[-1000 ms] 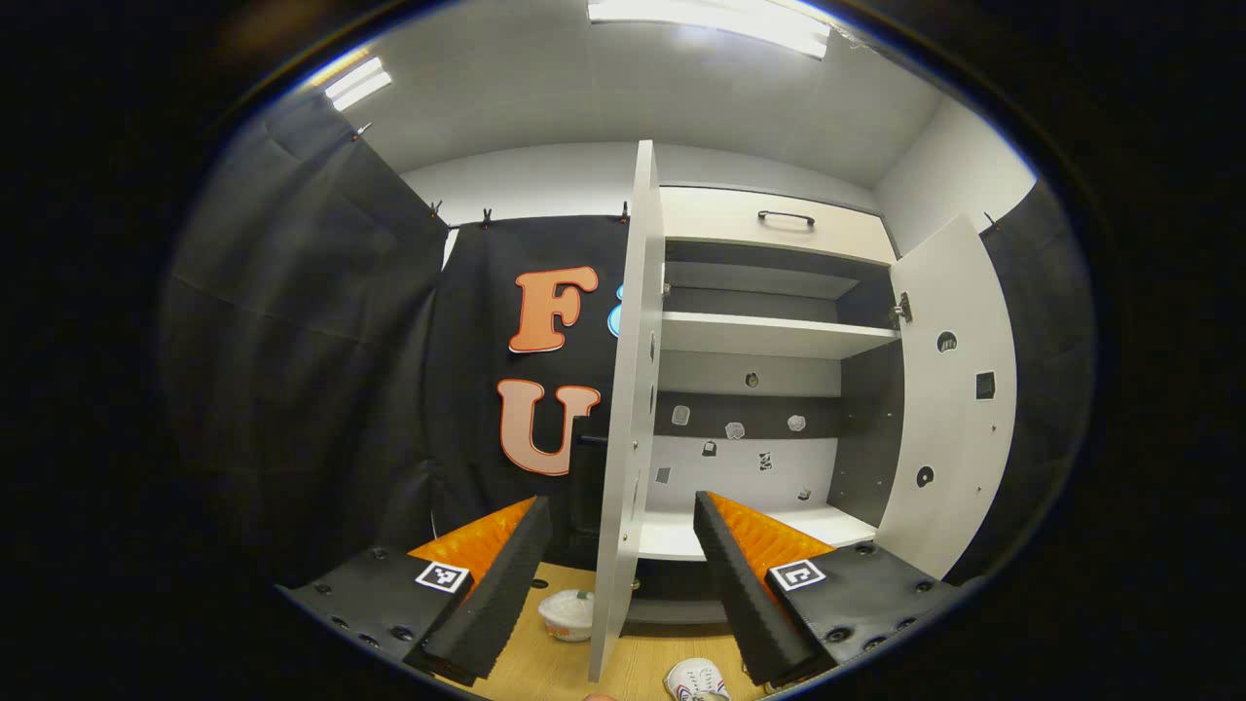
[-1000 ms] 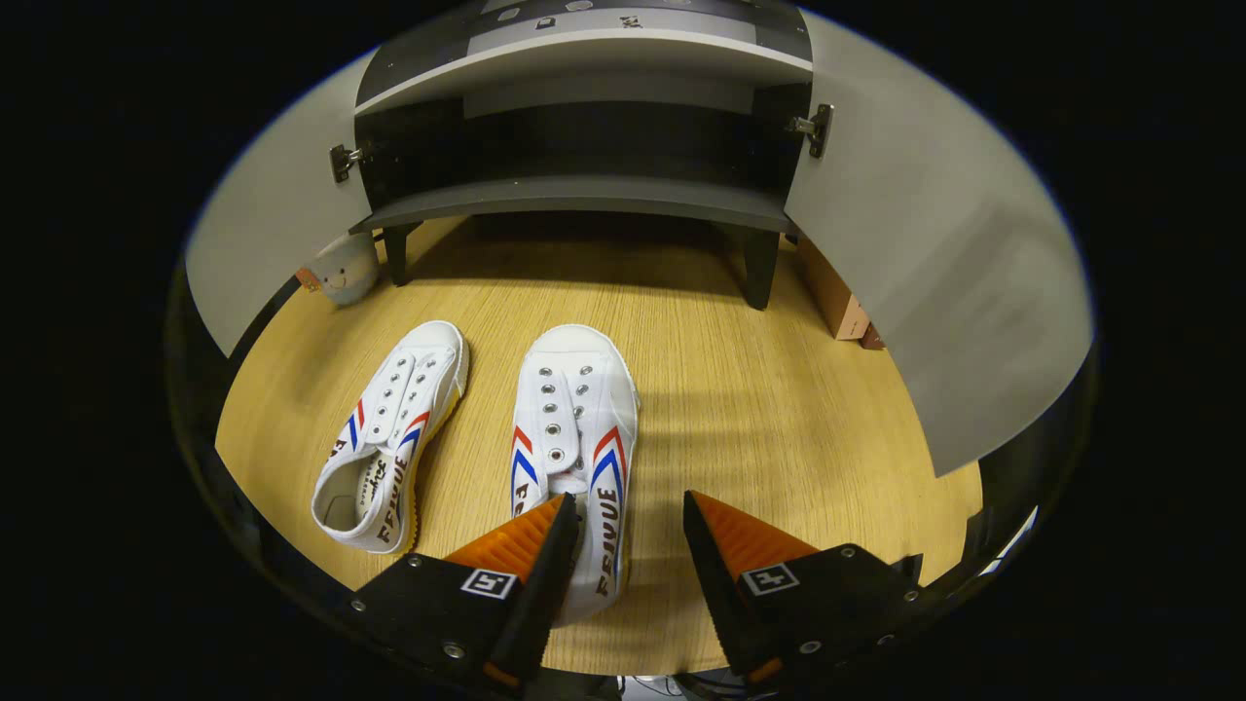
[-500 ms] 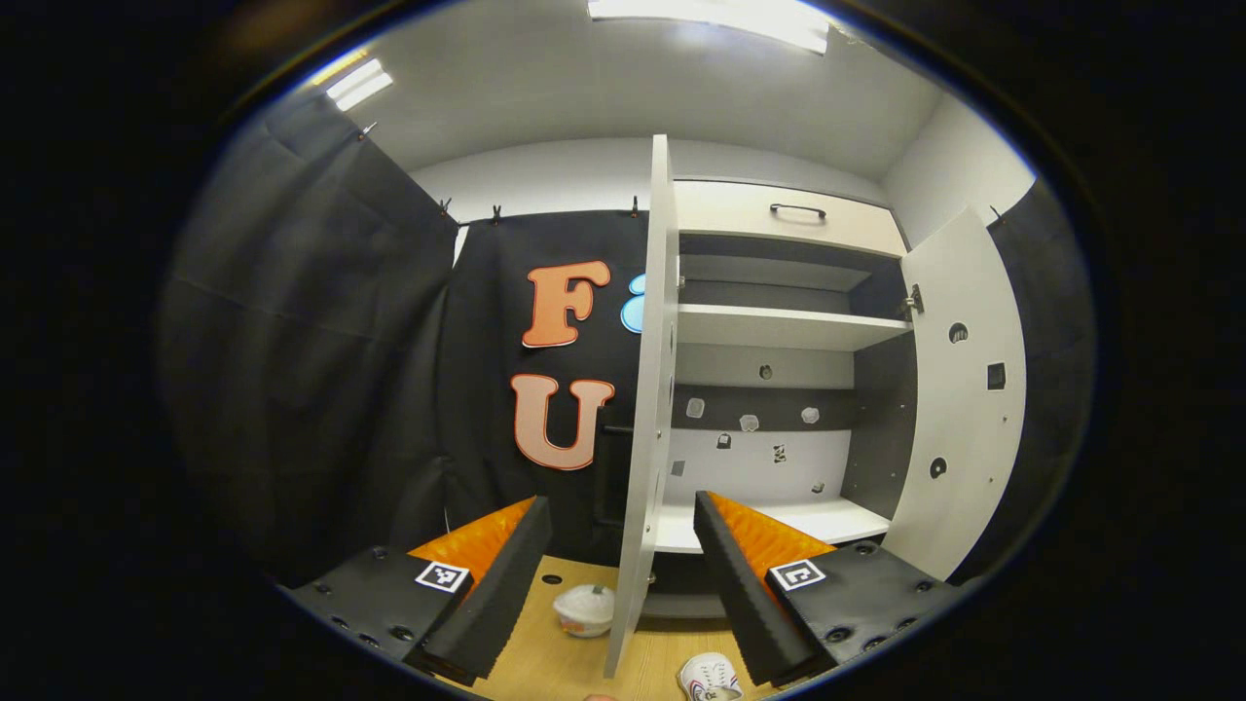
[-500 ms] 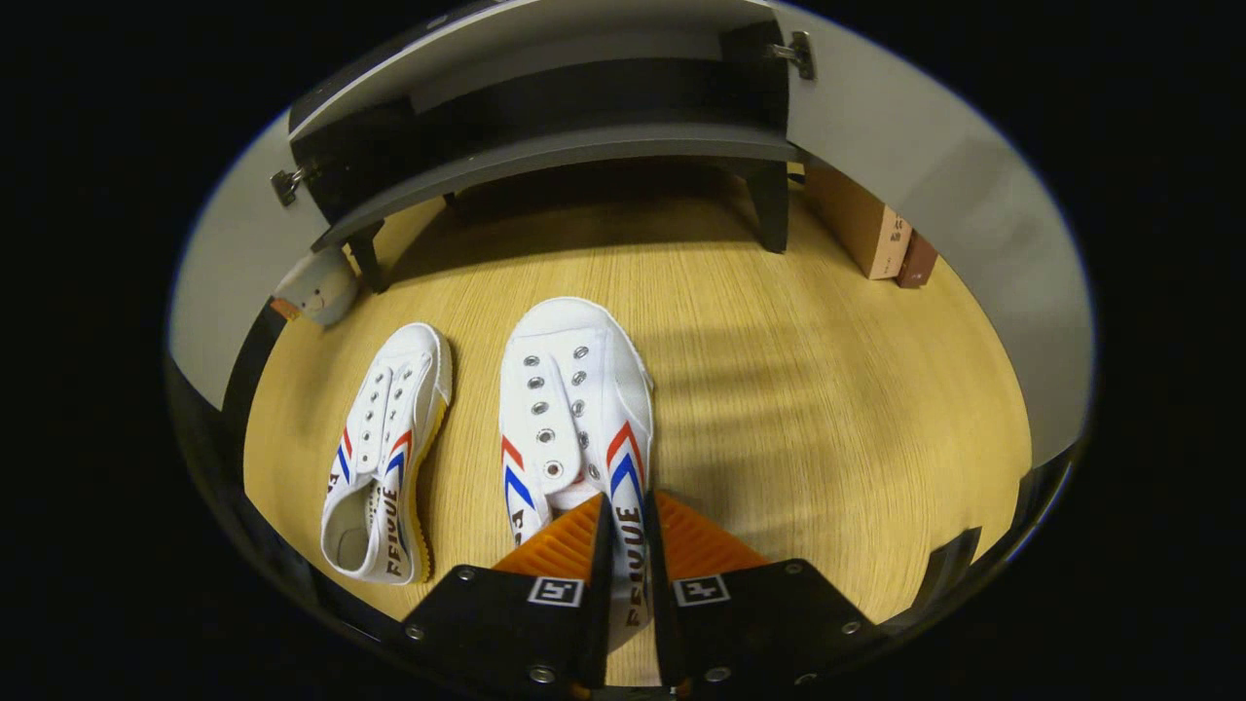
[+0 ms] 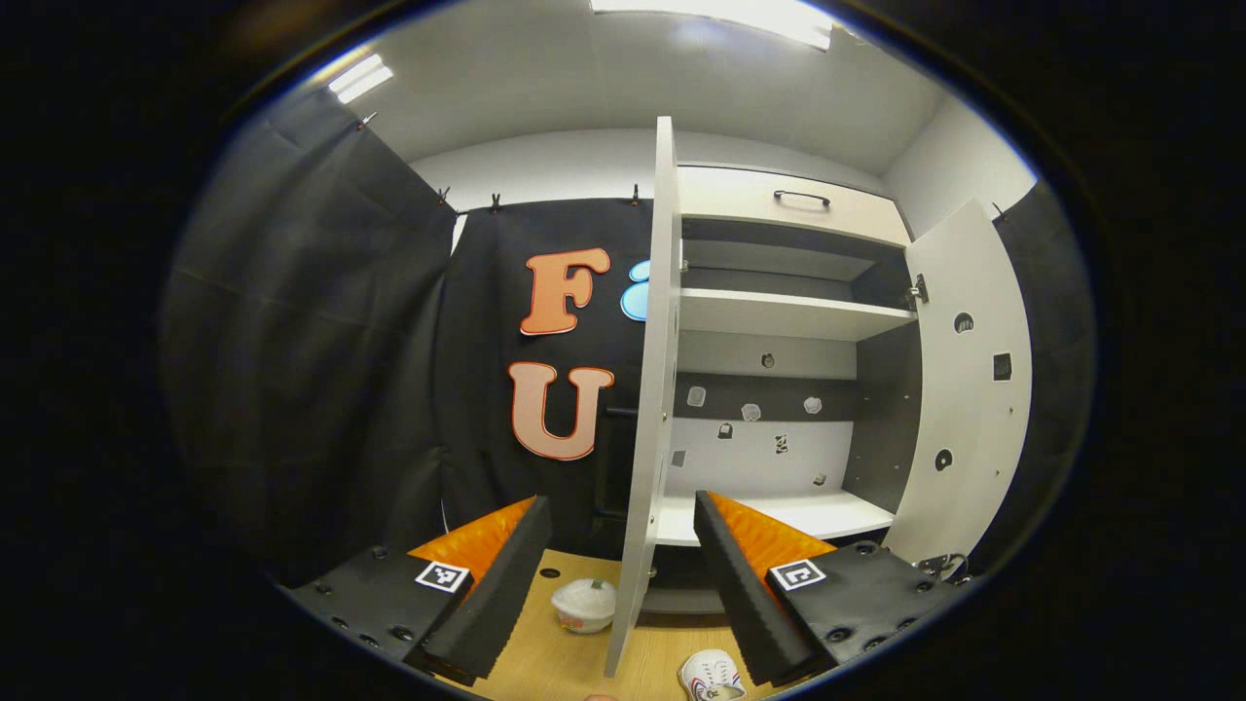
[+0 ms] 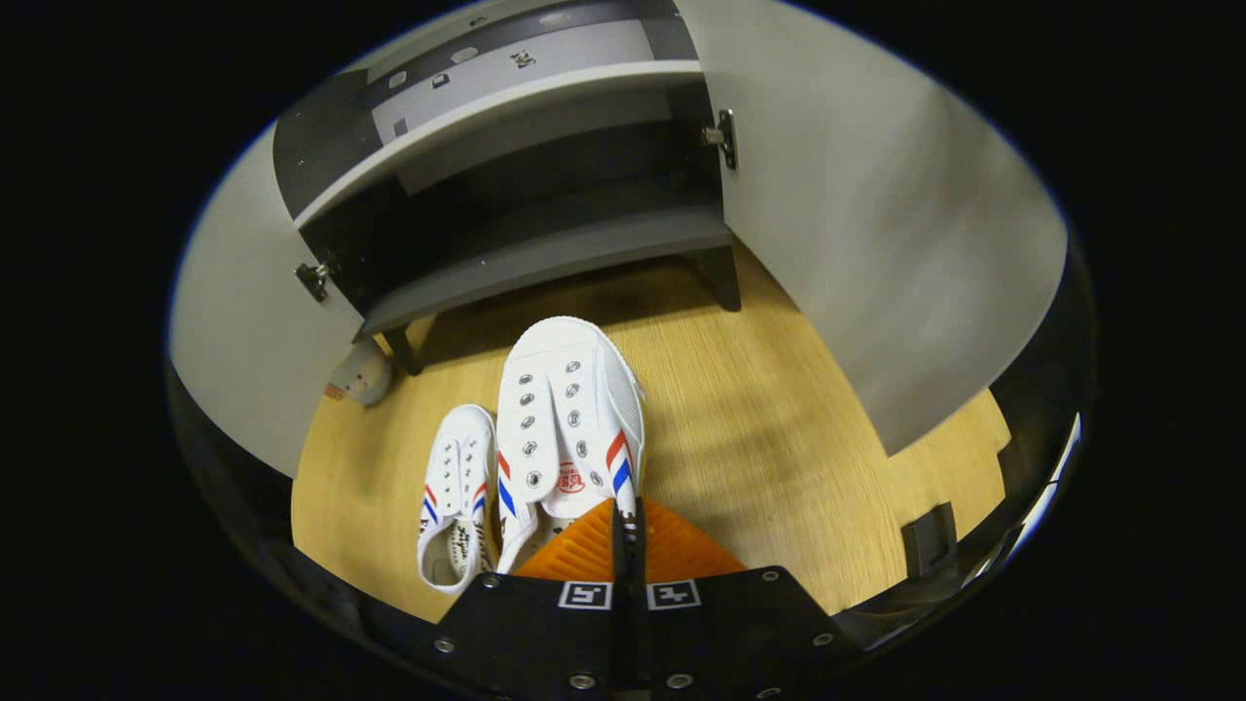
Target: Grab one shoe with the right hand and put it into the shoe cabinet, grab the other shoe with the left hand and put it into the shoe cabinet; then close the right door with the right hand and the left door with the left hand.
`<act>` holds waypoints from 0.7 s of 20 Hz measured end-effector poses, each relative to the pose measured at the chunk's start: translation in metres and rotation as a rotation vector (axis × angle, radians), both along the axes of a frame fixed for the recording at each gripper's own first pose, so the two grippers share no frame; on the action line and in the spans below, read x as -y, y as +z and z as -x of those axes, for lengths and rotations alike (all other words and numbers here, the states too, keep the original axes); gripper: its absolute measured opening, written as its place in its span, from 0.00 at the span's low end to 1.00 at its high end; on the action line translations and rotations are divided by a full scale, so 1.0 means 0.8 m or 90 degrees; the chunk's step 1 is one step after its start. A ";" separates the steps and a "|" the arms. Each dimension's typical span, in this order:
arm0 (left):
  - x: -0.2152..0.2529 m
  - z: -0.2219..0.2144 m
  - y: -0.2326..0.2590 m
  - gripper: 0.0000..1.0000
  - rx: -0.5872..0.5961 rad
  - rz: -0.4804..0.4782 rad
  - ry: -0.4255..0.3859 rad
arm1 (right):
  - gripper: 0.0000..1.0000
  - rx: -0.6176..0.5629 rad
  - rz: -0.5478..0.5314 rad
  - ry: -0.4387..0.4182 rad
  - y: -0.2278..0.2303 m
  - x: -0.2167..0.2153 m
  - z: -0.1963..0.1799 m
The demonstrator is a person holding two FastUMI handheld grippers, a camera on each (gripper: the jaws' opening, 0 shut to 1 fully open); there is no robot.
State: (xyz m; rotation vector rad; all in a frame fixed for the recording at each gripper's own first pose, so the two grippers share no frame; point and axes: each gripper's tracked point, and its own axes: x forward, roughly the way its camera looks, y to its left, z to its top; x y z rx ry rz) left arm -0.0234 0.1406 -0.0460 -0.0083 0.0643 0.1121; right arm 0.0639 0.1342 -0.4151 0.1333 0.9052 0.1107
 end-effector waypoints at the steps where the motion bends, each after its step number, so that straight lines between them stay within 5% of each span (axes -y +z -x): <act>1: -0.001 -0.004 -0.002 0.96 0.000 0.003 0.000 | 0.00 0.013 -0.005 0.001 0.029 0.000 -0.003; 6: -0.005 -0.013 -0.008 0.96 0.006 0.008 -0.002 | 0.00 0.095 0.001 0.029 0.192 0.001 -0.023; 14: -0.024 -0.008 -0.015 0.96 0.015 0.006 -0.001 | 0.00 0.199 -0.023 0.041 0.333 -0.048 -0.113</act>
